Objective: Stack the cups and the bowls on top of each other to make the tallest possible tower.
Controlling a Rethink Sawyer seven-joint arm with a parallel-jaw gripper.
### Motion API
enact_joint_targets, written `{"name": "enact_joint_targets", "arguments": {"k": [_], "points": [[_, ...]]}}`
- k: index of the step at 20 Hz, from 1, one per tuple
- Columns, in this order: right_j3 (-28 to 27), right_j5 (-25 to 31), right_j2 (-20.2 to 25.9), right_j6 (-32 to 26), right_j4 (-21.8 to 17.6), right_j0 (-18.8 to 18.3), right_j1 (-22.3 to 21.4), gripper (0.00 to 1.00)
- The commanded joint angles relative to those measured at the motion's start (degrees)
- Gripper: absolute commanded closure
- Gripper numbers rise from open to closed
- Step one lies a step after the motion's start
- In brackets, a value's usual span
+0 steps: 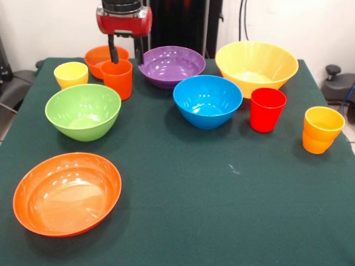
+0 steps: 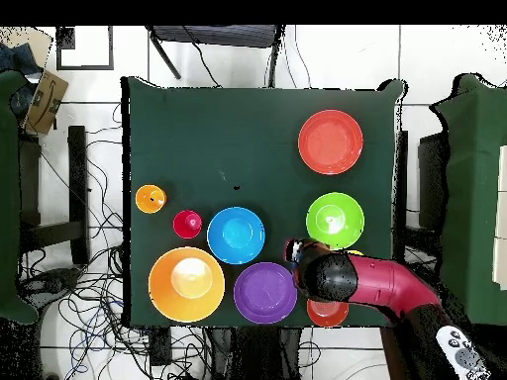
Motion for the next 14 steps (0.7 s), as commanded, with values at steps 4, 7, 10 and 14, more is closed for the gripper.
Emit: {"name": "enact_joint_targets", "arguments": {"k": [4, 7, 10, 14], "points": [[-1.33, 1.88, 3.02, 0.20, -1.51, 0.34, 5.11, 0.00], [-0.84, 1.75, 3.19, 0.10, -1.57, 0.31, 5.10, 0.00], [-1.92, 1.44, 2.52, 0.75, -1.71, 0.97, 6.39, 0.00], [-2.48, 0.61, 2.01, 0.90, -2.31, 1.15, 7.46, 0.00]]}}
